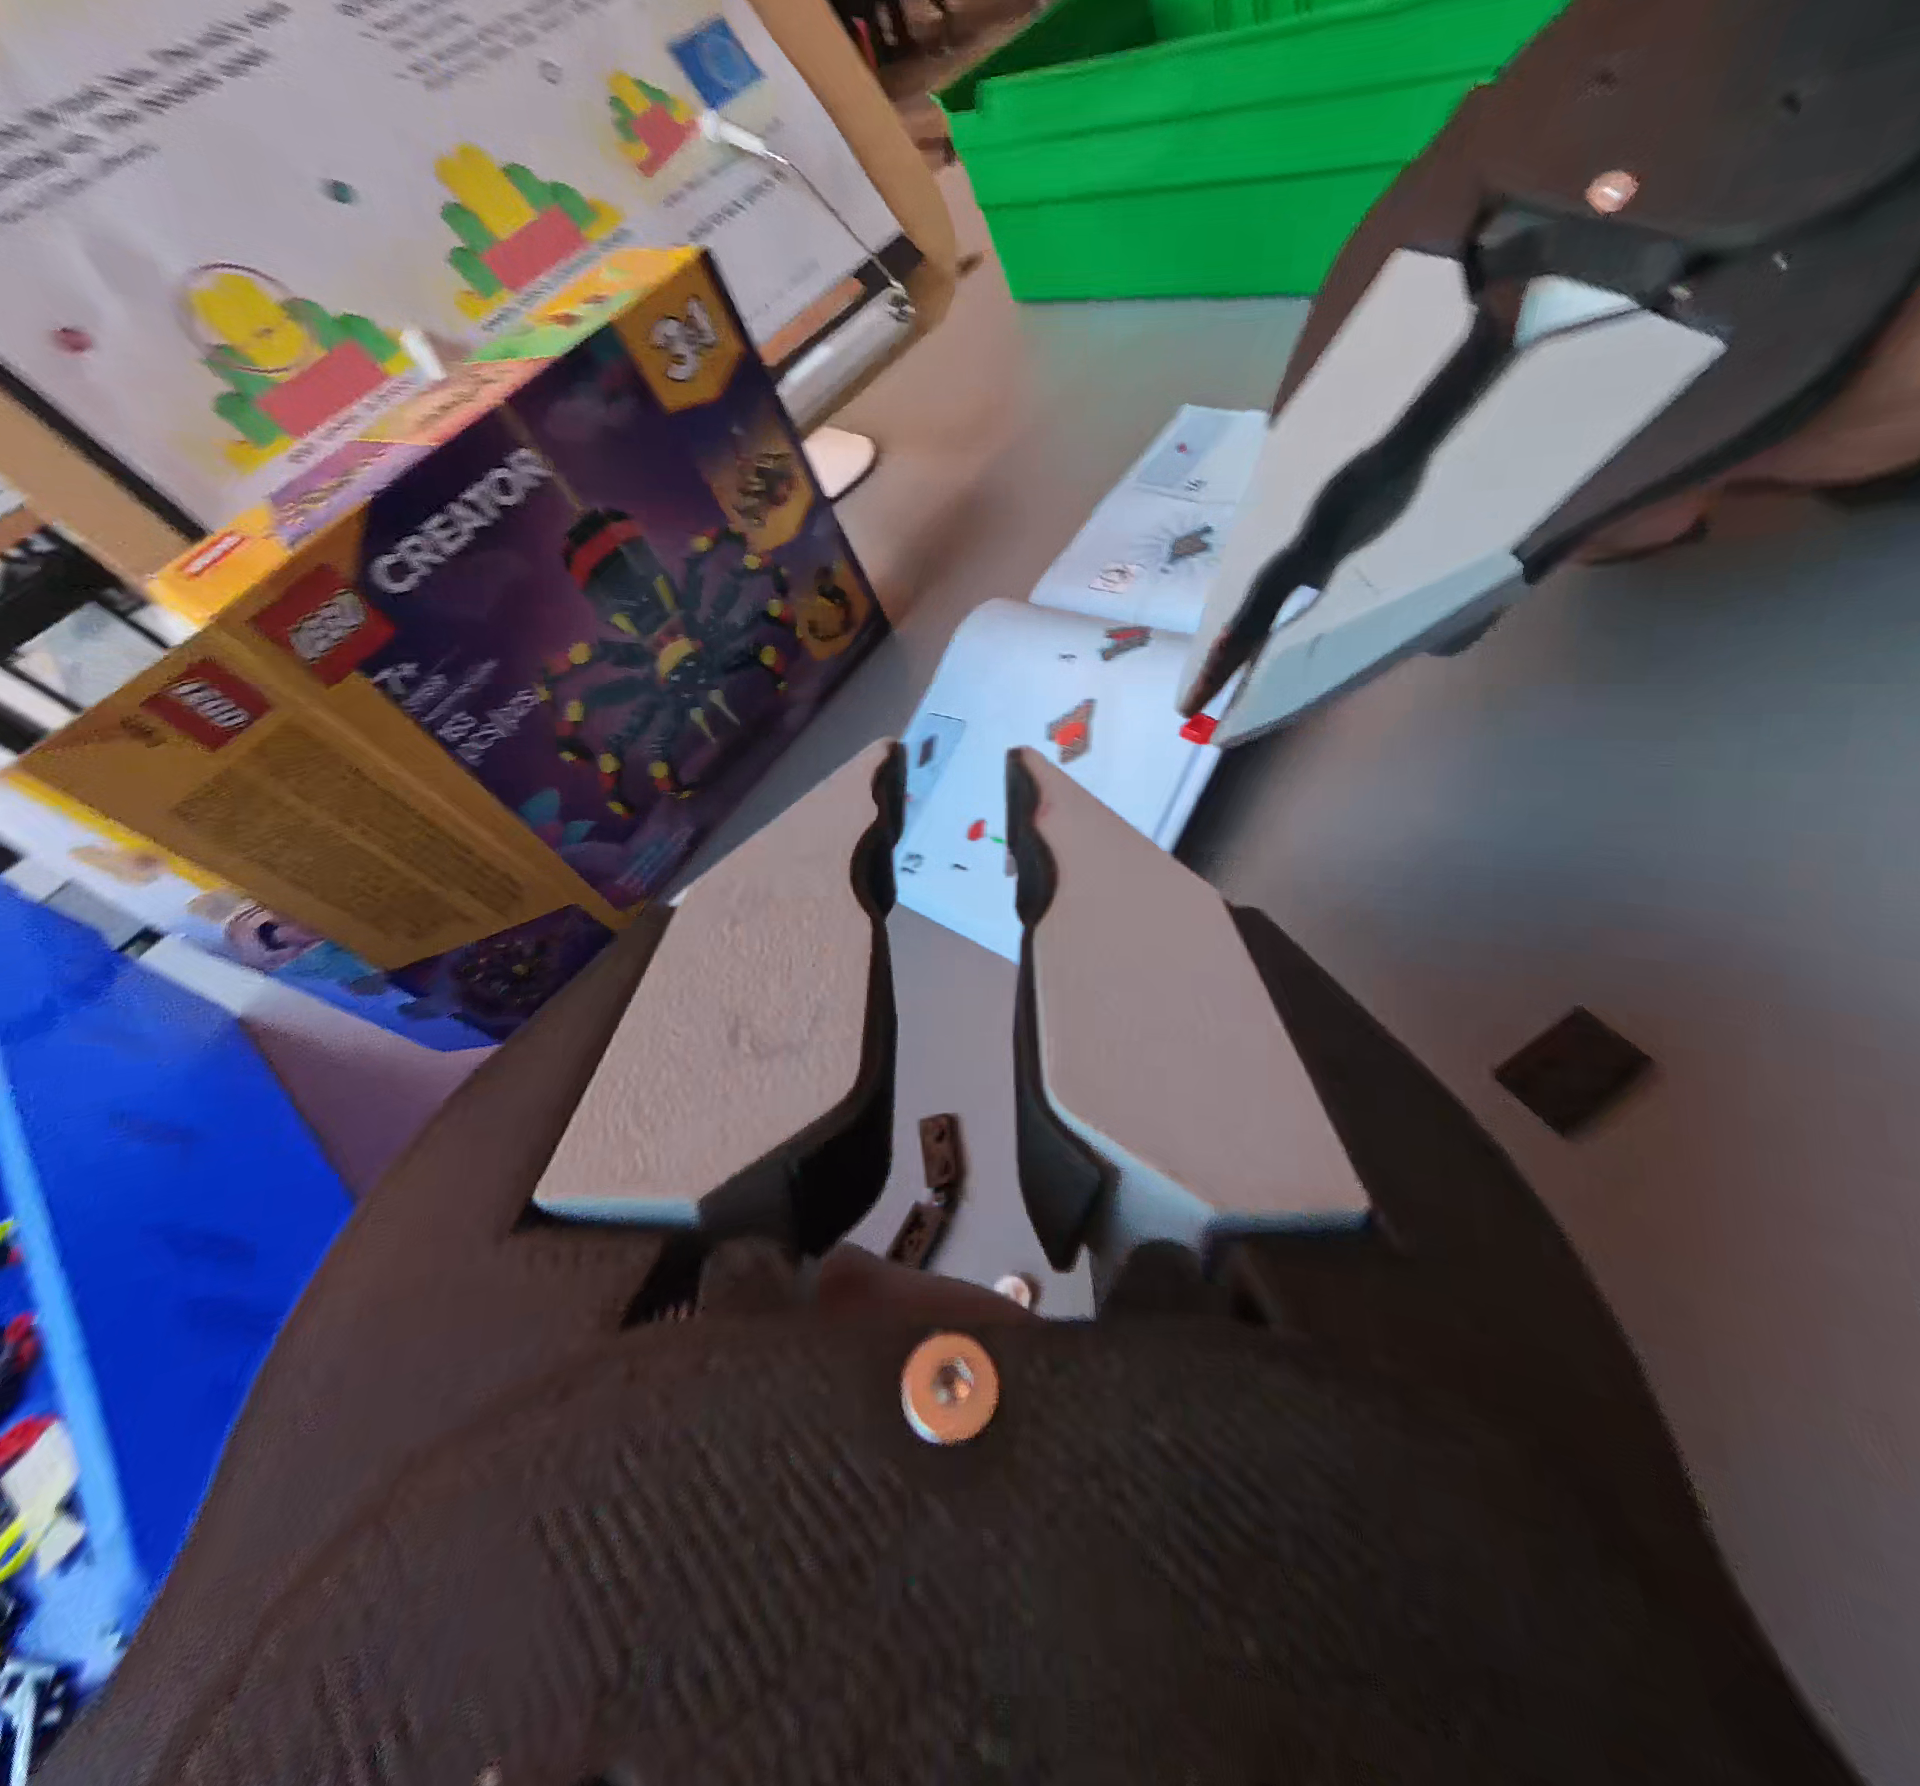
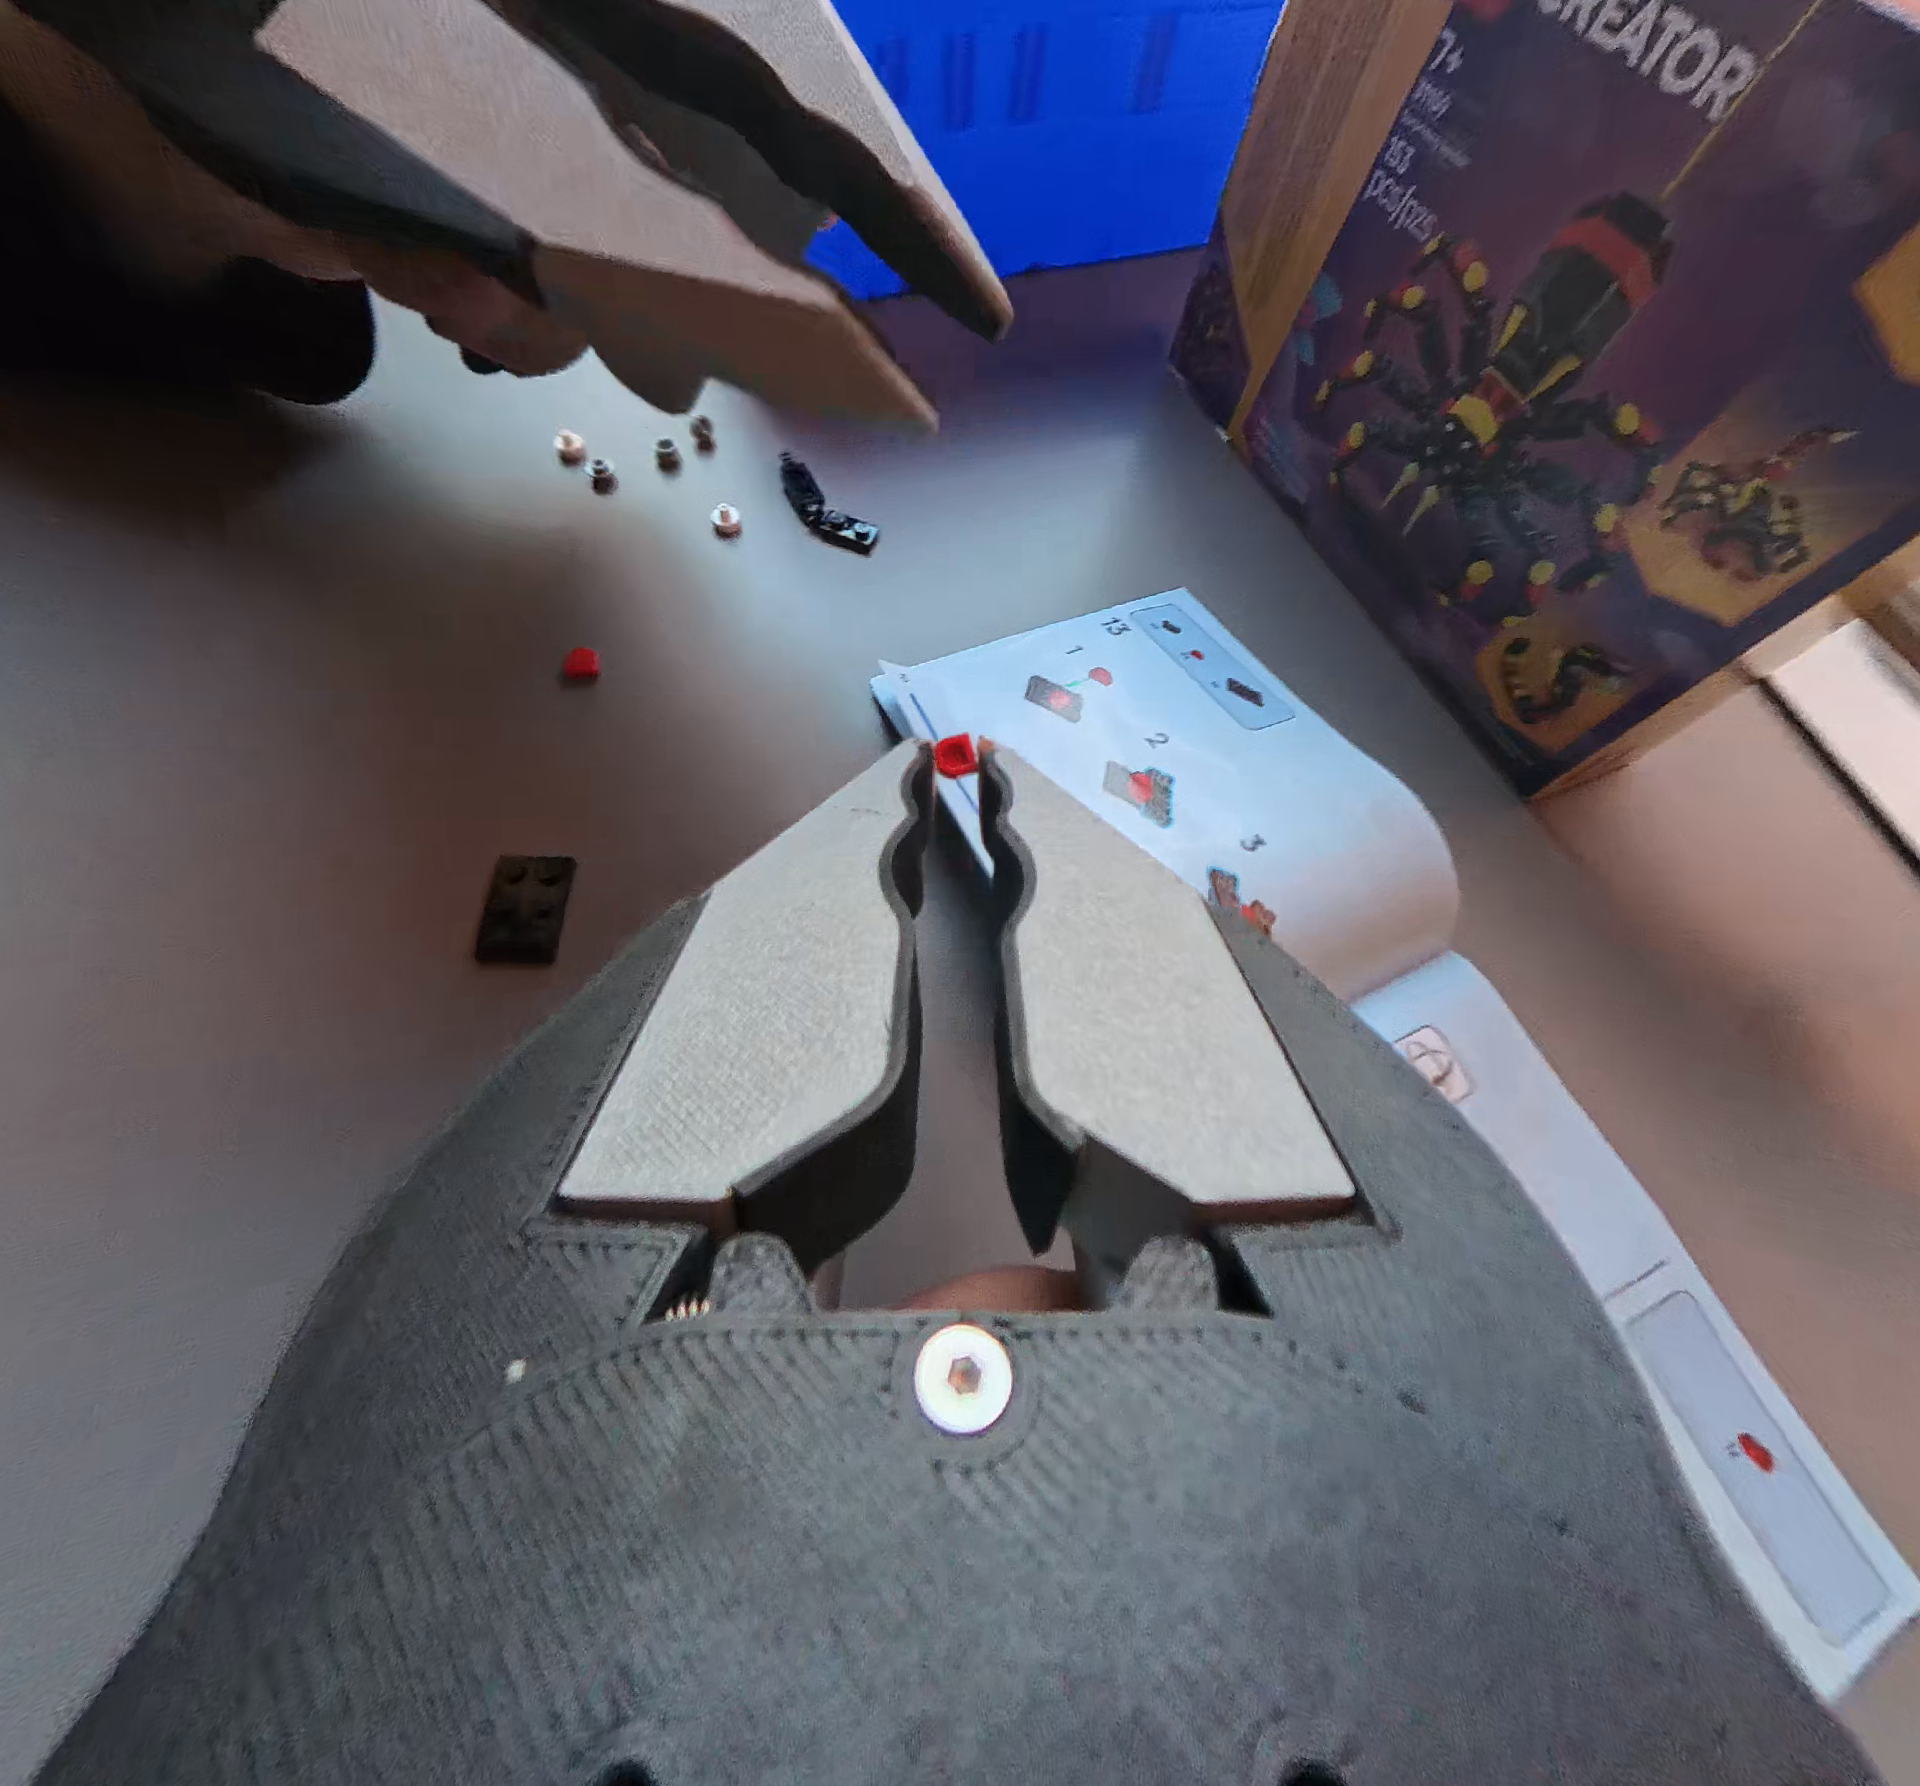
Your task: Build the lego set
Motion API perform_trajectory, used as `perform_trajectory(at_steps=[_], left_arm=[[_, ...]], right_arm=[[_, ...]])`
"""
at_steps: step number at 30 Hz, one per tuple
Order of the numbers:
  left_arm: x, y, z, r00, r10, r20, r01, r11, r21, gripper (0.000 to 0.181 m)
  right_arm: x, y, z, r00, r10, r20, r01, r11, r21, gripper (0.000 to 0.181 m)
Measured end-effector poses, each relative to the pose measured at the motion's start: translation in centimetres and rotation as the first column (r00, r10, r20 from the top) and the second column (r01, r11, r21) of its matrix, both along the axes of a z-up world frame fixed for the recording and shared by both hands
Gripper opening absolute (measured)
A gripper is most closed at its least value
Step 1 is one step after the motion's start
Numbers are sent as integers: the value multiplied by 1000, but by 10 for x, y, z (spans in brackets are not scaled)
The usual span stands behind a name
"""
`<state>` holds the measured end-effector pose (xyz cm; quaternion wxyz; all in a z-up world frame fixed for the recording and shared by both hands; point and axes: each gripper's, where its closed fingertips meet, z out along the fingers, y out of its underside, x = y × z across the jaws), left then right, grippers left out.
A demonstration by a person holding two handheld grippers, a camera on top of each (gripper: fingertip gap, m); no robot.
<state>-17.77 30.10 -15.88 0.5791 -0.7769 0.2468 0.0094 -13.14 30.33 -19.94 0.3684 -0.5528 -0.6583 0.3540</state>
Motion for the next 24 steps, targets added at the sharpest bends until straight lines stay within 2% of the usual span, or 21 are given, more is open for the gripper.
perform_trajectory(at_steps=[1,7,10,15,19,24], left_arm=[[-4,0,1,1000,16,19,-16,1000,-1,14],[6,-6,-7,964,-36,265,73,989,-130,18],[10,-7,-9,947,-46,317,101,983,-157,20],[19,-10,-5,923,-85,375,153,976,-155,20],[16,-9,-8,934,-79,348,138,979,-149,20],[16,-8,-11,916,-84,393,160,973,-166,20]], right_arm=[[-2,1,1,1000,-11,-7,12,999,36,5],[-9,-4,1,999,-33,-18,37,938,343,6],[-9,-5,5,998,-43,-40,56,892,449,6],[-8,-2,6,997,-58,-48,74,881,467,5],[-6,-2,8,997,-58,-58,78,883,462,5],[-7,-6,17,994,-51,-100,94,867,490,6]])
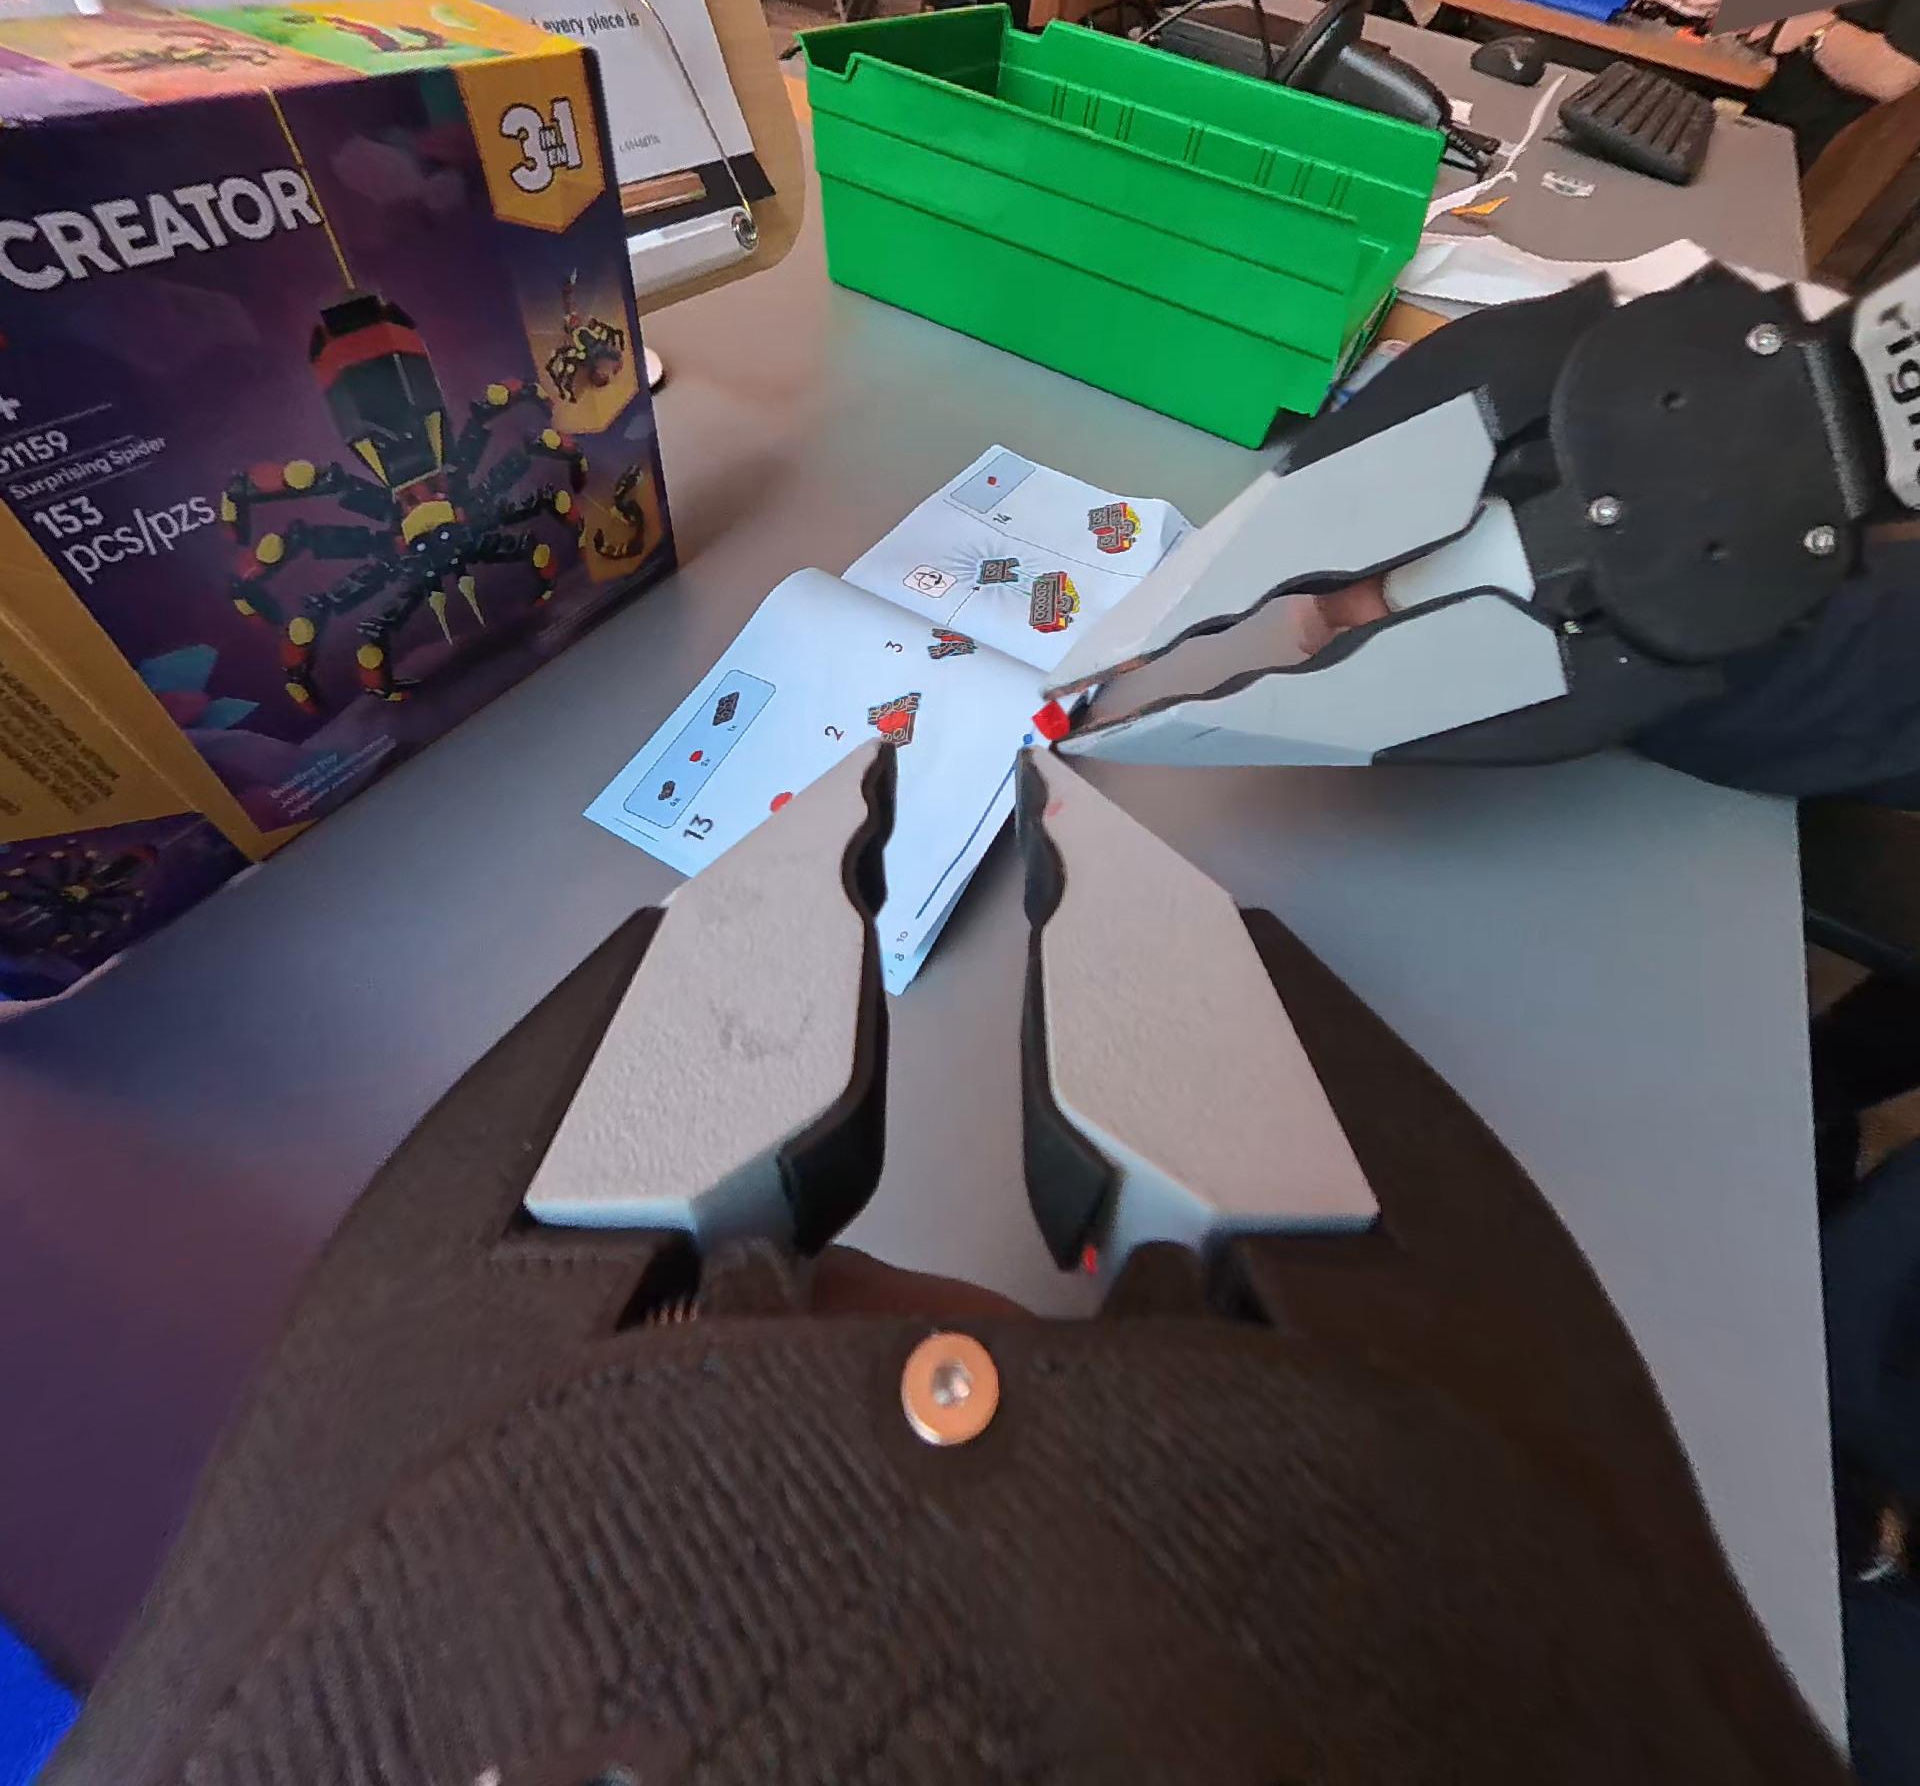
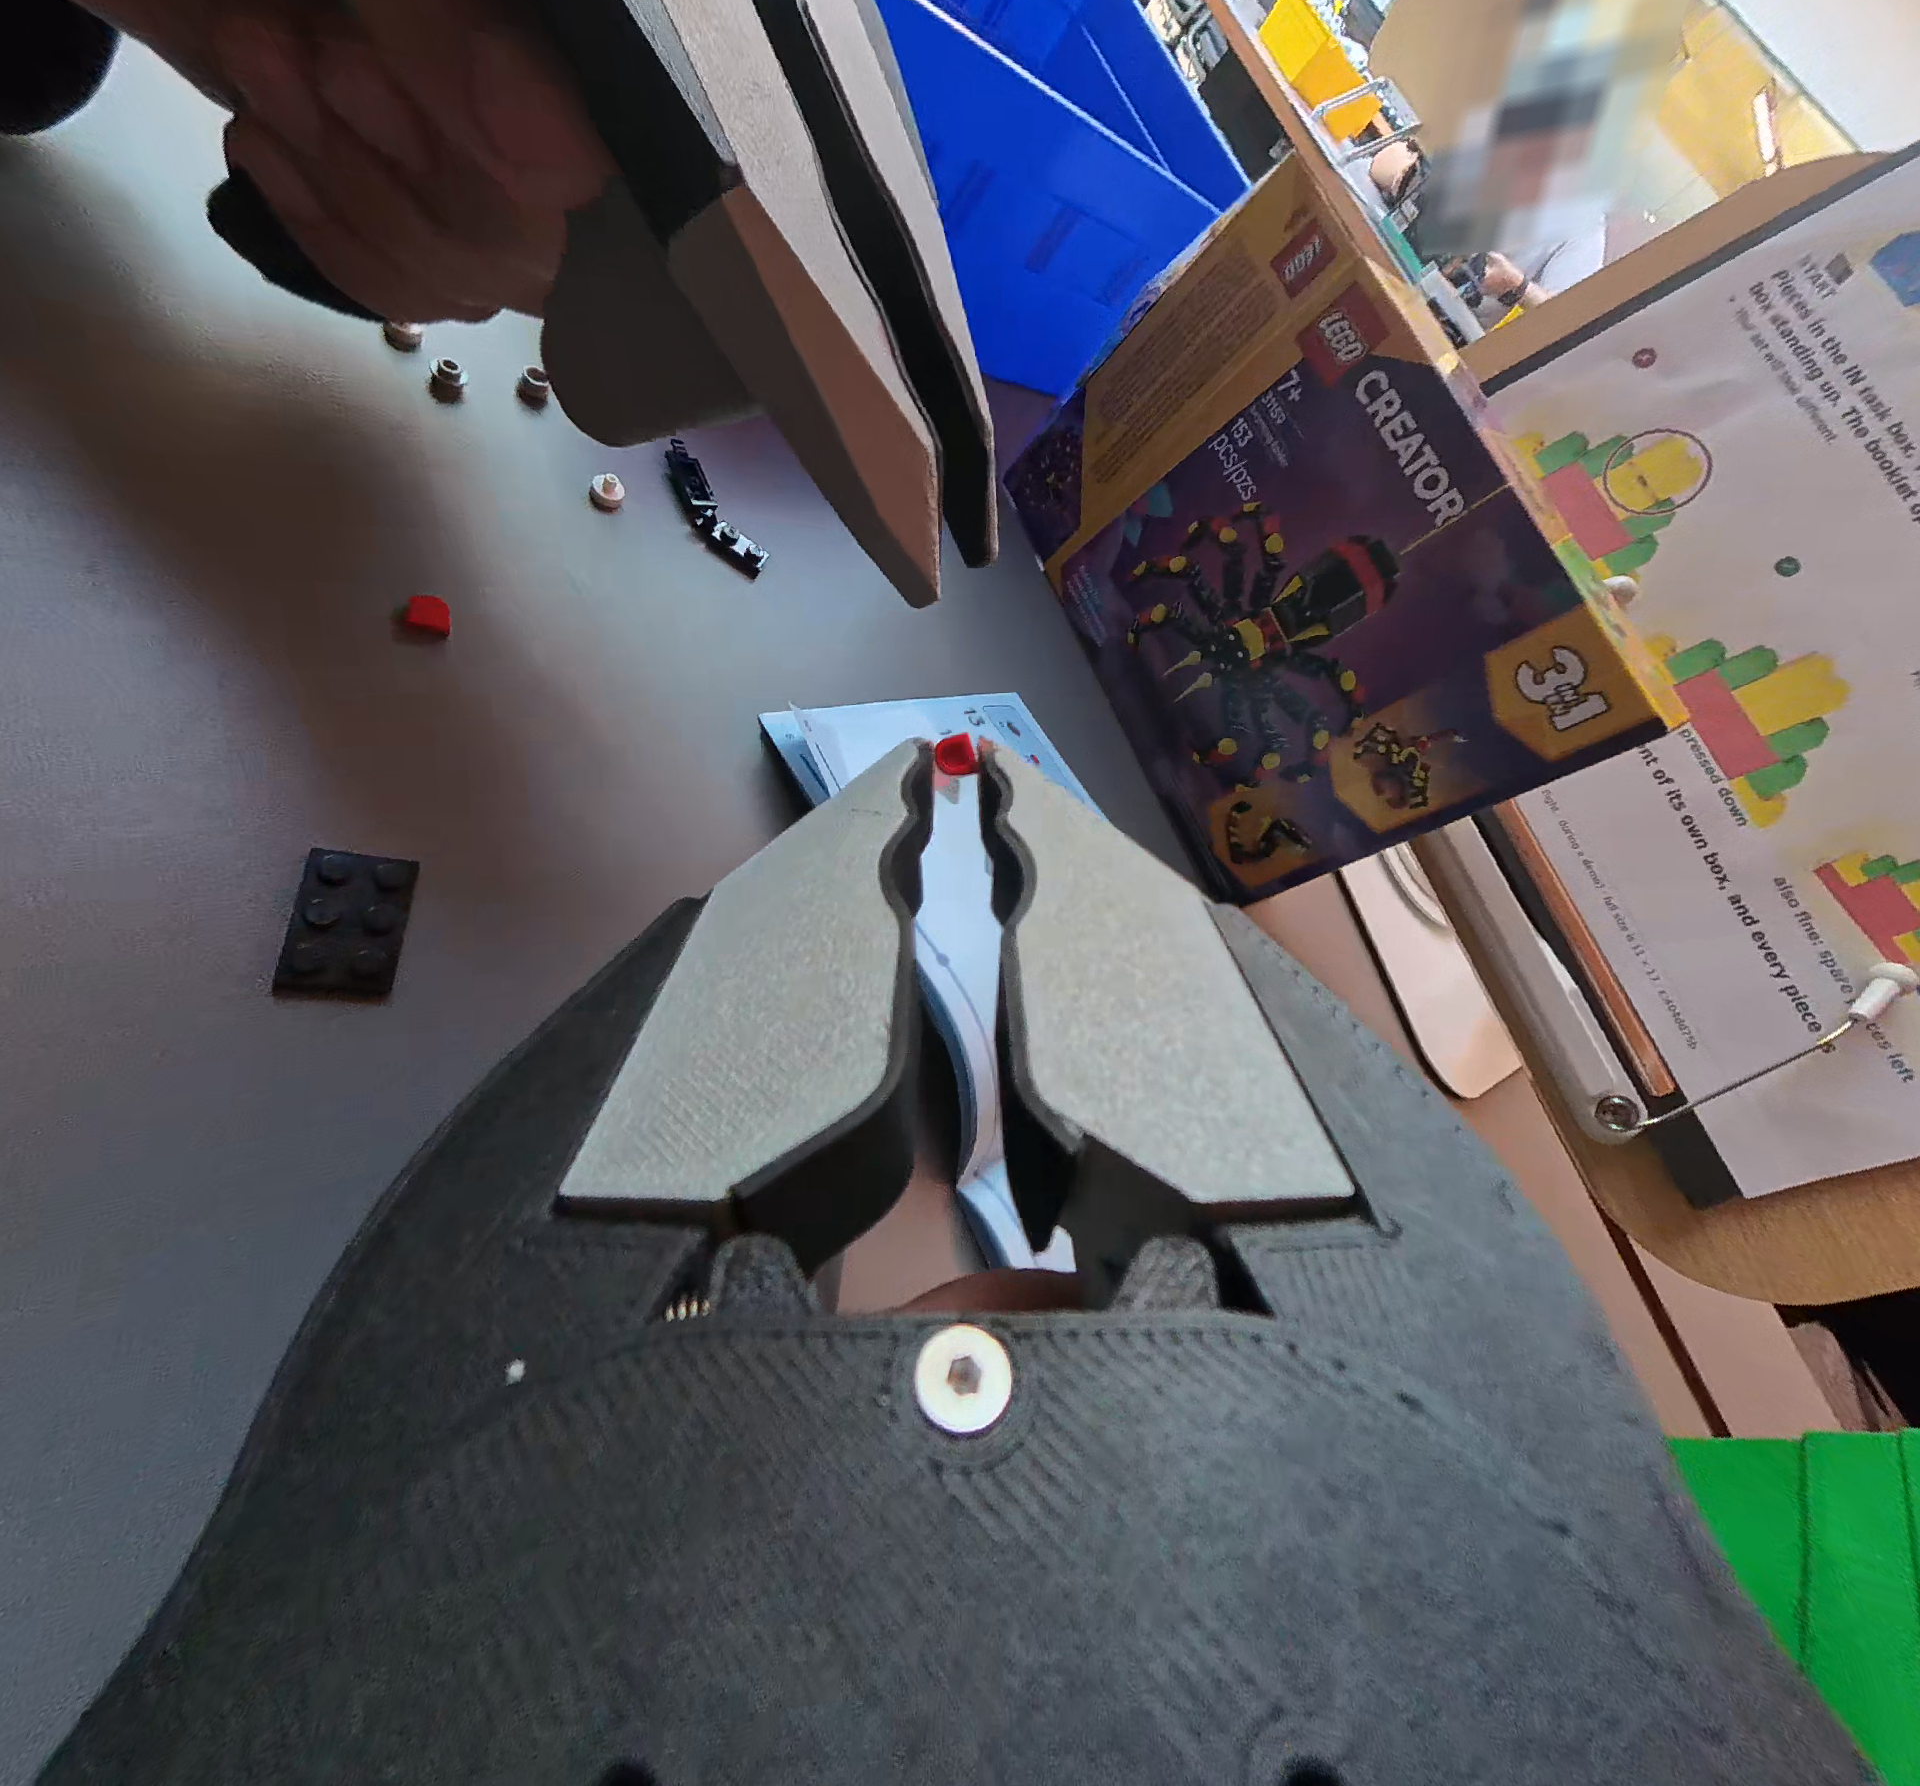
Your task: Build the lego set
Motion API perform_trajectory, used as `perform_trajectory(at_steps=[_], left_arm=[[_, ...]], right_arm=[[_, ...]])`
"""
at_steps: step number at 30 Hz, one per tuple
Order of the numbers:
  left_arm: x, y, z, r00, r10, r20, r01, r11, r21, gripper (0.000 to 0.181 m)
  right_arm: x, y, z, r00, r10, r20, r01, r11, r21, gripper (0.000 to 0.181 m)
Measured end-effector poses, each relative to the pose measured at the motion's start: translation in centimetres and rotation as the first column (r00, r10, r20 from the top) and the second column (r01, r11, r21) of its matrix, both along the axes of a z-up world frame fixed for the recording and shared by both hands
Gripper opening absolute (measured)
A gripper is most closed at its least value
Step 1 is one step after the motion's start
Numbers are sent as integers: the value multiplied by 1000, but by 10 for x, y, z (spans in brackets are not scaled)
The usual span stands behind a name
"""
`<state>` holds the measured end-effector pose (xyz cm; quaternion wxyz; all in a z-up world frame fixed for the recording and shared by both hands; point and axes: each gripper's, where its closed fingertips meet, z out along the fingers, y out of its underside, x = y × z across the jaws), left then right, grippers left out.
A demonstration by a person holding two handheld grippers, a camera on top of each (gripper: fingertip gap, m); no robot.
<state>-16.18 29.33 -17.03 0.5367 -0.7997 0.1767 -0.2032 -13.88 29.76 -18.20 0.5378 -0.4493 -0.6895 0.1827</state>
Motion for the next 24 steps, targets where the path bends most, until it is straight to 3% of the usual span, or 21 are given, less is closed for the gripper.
perform_trajectory(at_steps=[9,19,24], left_arm=[[5,-4,3,997,-40,67,41,999,-18,17],[25,-9,-11,991,-130,38,132,989,-60,20],[20,-10,-8,993,-122,4,122,992,-32,20]], right_arm=[[1,7,1,1000,-23,-20,25,997,73,6],[3,-9,3,1000,28,-5,-27,990,141,6],[0,-17,6,999,51,-14,-49,991,128,6]])
